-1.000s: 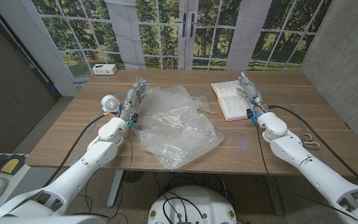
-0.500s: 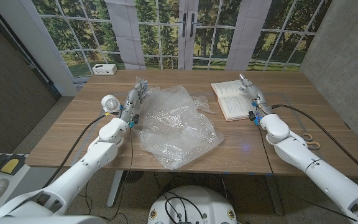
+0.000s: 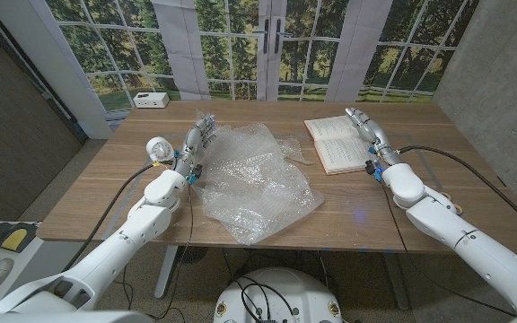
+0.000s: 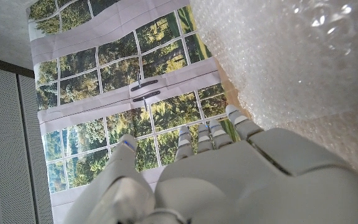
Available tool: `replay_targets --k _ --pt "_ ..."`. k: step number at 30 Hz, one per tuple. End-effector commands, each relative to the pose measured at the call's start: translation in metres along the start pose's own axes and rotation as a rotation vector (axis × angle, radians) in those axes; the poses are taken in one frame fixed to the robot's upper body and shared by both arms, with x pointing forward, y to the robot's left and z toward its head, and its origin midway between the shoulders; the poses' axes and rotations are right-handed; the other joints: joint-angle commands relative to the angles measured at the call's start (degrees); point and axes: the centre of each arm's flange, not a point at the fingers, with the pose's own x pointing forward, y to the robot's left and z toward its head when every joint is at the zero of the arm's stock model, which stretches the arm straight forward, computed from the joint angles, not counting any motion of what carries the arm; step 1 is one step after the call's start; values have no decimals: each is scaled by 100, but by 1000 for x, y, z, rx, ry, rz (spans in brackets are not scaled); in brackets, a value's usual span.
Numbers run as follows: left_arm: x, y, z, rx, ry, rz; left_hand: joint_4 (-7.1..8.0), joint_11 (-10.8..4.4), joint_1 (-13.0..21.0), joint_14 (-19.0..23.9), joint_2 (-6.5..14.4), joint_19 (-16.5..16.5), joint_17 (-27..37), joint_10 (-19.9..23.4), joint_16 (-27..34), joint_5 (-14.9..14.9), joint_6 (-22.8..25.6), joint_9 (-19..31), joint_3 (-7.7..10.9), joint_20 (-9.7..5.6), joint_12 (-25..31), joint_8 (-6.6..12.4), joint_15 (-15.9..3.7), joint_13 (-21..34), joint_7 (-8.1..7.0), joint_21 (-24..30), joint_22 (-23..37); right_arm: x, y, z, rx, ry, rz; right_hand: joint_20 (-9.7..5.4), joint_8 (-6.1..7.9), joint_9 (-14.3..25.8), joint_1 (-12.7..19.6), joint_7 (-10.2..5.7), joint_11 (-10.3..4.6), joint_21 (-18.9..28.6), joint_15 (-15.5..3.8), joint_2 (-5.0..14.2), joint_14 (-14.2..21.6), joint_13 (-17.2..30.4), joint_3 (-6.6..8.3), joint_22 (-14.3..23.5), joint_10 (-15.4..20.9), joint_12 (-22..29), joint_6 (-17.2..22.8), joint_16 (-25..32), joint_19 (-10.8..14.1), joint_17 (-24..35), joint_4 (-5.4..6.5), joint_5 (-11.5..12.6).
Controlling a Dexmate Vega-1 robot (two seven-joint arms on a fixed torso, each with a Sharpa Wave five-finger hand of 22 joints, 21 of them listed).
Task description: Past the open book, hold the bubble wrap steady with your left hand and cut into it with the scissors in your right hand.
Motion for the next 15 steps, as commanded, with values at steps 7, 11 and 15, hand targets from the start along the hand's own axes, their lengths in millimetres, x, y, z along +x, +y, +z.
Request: replay_targets --k 7,11,15 --pt "-5 -4 -1 15 -29 -21 -50 47 48 -48 9 -12 33 17 31 -1 6 20 13 3 22 -19 32 17 8 10 21 -7 -9 15 -225 -22 25 -3 -5 18 119 -176 -207 27 -198 81 -33 8 49 10 212 63 -50 -2 -18 -18 -83 -32" --pt "-9 -6 -5 6 -28 -30 -54 34 50 -25 22 -6 34 46 43 -2 72 20 18 -6 33 5 16 17 15 12 22 -10 -15 16 -267 -16 25 0 -6 18 129 -175 -212 28 -208 84 -29 7 52 9 210 59 -54 0 -17 -19 -89 -33" --pt "-9 -8 -2 6 -50 -32 -56 43 51 -23 25 -1 33 45 44 -2 76 20 19 -7 32 5 12 17 21 14 22 -14 -16 20 -297 -10 24 -6 -6 19 144 -170 -218 27 -223 89 -38 7 57 9 202 52 -59 -3 -21 -22 -98 -34"
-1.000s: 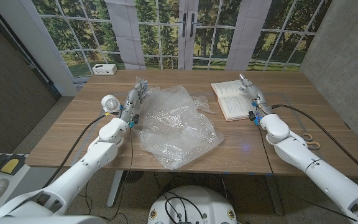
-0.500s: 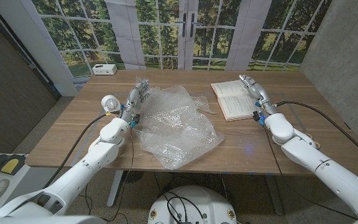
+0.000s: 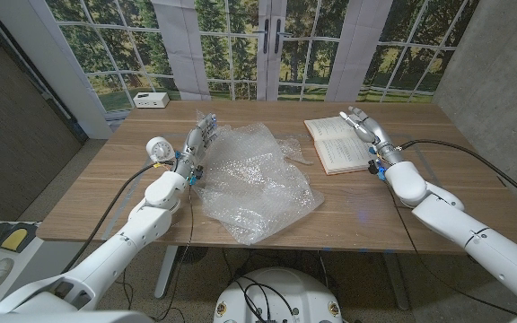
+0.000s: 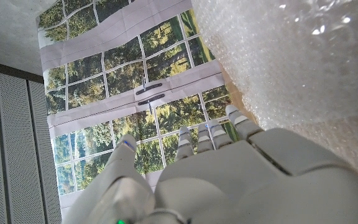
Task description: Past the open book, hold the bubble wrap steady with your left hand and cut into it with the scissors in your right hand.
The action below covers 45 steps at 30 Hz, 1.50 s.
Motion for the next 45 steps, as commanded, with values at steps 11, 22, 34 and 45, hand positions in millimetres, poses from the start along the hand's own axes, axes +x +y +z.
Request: replay_targets --k 11,22,34,45 --pt "0 -4 2 13 -44 -7 -54 10 74 -33 38 -25 30 8 32 -5 48 20 8 -5 25 20 -22 16 -6 4 5 -13 -13 7 -203 -8 14 -95 -3 18 120 -63 -72 12 -82 19 -83 18 34 7 -62 -41 -13 -31 -74 -3 -92 -43" --pt "-8 -7 4 27 -32 -28 -81 17 102 -67 54 -61 28 -25 23 -9 6 20 24 15 11 0 3 15 -16 -8 4 -18 -12 0 -294 -50 29 -127 -1 18 207 -114 -131 10 -134 38 -97 15 66 5 -82 -53 -26 -29 -93 -11 -144 -51" --pt "-15 -6 -3 18 -21 -18 -95 38 111 -75 61 -66 27 -23 26 -13 -3 20 30 21 12 -3 7 15 -14 -6 5 -30 -24 12 -430 -73 64 -46 -73 28 549 -256 -163 2 -54 69 -226 33 182 7 -117 -53 -454 -34 -232 -17 -361 -90" --pt "-17 -4 -12 17 -13 -4 -103 33 114 -83 67 -70 28 -27 27 -15 -1 20 33 24 11 -3 10 15 -22 -5 5 -37 -30 13 -479 -87 101 -5 -33 31 863 -286 -413 5 -183 134 -280 46 319 4 41 -2 -569 -25 -279 -19 -541 -131"
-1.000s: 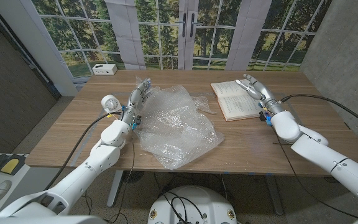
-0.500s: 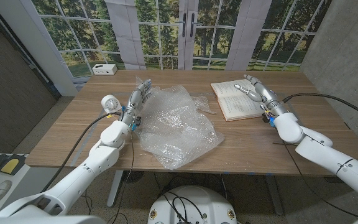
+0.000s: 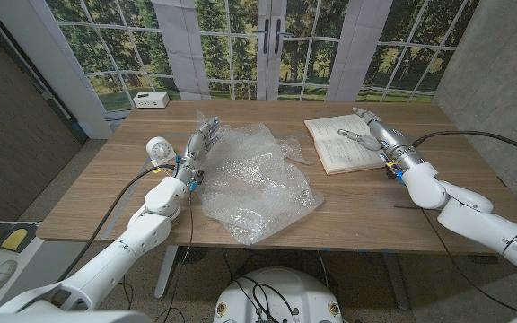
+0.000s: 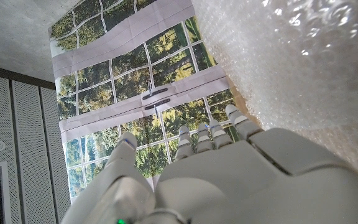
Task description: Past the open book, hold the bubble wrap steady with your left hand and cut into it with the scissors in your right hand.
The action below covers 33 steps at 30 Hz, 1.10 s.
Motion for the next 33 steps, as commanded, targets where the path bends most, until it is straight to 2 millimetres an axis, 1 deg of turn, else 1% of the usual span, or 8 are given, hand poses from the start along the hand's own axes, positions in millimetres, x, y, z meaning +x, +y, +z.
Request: replay_targets --k 1,2,5,7,15,17,28,33 --pt "-5 2 -10 -2 14 15 -32 24 69 -34 22 -50 29 -27 27 -16 -1 20 11 0 11 -4 -1 15 -22 -5 20 -8 -8 2 -78 -19 28 1 18 31 145 15 -78 6 -78 25 -48 31 31 4 40 43 -72 11 -19 5 -78 -14" --pt "-5 2 -10 -1 16 15 -33 25 69 -35 23 -50 29 -28 27 -16 2 20 11 0 11 -2 -1 15 -19 -5 20 -8 -9 2 -86 -19 26 1 26 31 163 27 -85 7 -95 27 -49 31 38 4 56 48 -62 12 -19 4 -88 -16" --pt "-5 3 -11 7 21 14 -36 15 70 -33 25 -54 29 -29 29 -17 8 20 12 5 10 0 -3 15 -14 -5 20 -8 -9 4 -103 -20 19 -30 68 29 250 169 -110 25 -133 20 -9 29 69 2 124 63 18 34 17 0 -140 -32" --pt "-6 4 -12 11 23 15 -37 19 71 -37 26 -53 29 -35 28 -17 8 20 13 4 8 -1 -3 15 -13 -5 20 -8 -8 4 -103 -21 21 -46 78 28 277 217 -106 32 -151 13 14 28 78 2 143 65 40 43 38 -2 -156 -38" --pt "-8 6 -16 7 35 23 -43 23 72 -46 28 -56 29 -36 27 -18 16 20 14 0 8 2 -6 15 -18 -4 21 -8 -5 7 -141 -24 38 -51 79 26 311 229 -77 34 -170 2 17 27 87 1 130 52 44 45 50 -4 -176 -46" --pt "-8 7 -16 6 37 25 -45 25 73 -49 28 -57 29 -37 27 -19 37 20 14 0 8 10 -10 15 -1 -4 21 -8 -5 7 -153 -25 37 -58 94 26 329 262 -65 39 -174 -6 27 26 92 1 162 60 85 48 67 -6 -185 -50" --pt "-8 6 -13 -4 20 28 -53 29 73 -49 30 -58 29 -28 31 -21 36 20 15 -5 12 7 -2 15 3 -2 21 -11 -7 12 -171 -27 35 -54 105 23 380 287 -26 61 -156 -31 120 22 104 -1 212 63 131 79 147 -11 -208 -60" --pt "-8 8 -13 -3 21 24 -56 28 73 -55 30 -59 29 -30 30 -22 39 20 15 -4 12 7 3 15 1 -1 21 -14 -7 13 -184 -24 41 -55 104 22 394 288 -13 57 -181 -40 122 21 106 -1 208 56 138 76 151 -12 -212 -63"
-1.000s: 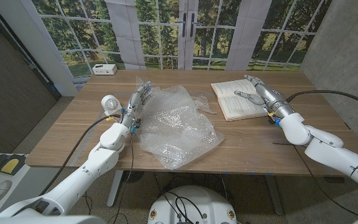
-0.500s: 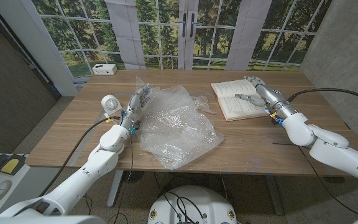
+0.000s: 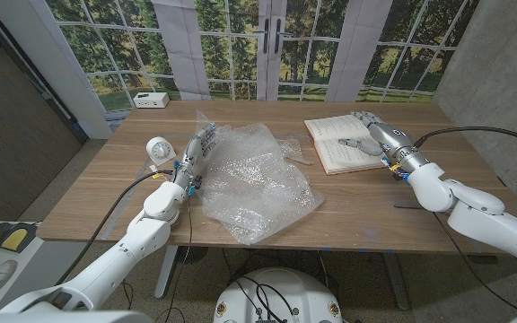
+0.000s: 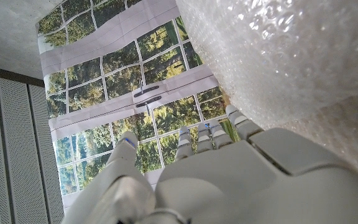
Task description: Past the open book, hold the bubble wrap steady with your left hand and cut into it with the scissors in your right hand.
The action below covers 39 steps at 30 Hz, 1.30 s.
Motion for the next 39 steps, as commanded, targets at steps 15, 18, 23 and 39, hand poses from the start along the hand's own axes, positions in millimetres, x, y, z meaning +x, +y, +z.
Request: replay_targets --k 15,18,23,39 --pt "-4 4 -2 6 1 -4 -41 30 43 -62 4 -31 29 -34 32 -23 39 21 -7 -14 11 4 1 15 1 0 7 -15 -5 4 -124 14 43 9 42 22 114 19 -6 59 -131 1 35 21 31 -2 31 -3 2 39 78 13 -80 -18" --pt "-4 5 -2 15 1 0 -42 23 43 -61 4 -32 29 -33 33 -24 41 21 -7 -13 12 4 2 15 -2 0 7 -17 -5 4 -120 17 44 17 41 22 132 21 -4 61 -131 2 43 21 39 -3 30 -5 0 40 91 12 -86 -16" --pt "-5 5 -2 18 0 4 -45 15 42 -42 5 -34 30 -27 41 -24 34 21 -7 -16 14 1 -2 15 0 0 7 -20 -4 5 -143 9 54 13 37 23 164 18 -6 57 -133 1 41 21 50 -3 16 -14 -9 36 94 11 -98 -14" --pt "-2 4 -4 19 0 7 -91 29 87 -113 -4 -54 25 -102 17 -26 -39 19 5 -20 -12 -24 9 14 -24 -5 5 -30 -10 2 -190 29 69 -7 33 24 306 5 -5 81 -182 -123 159 22 55 -4 35 -16 -30 62 232 11 -148 12"
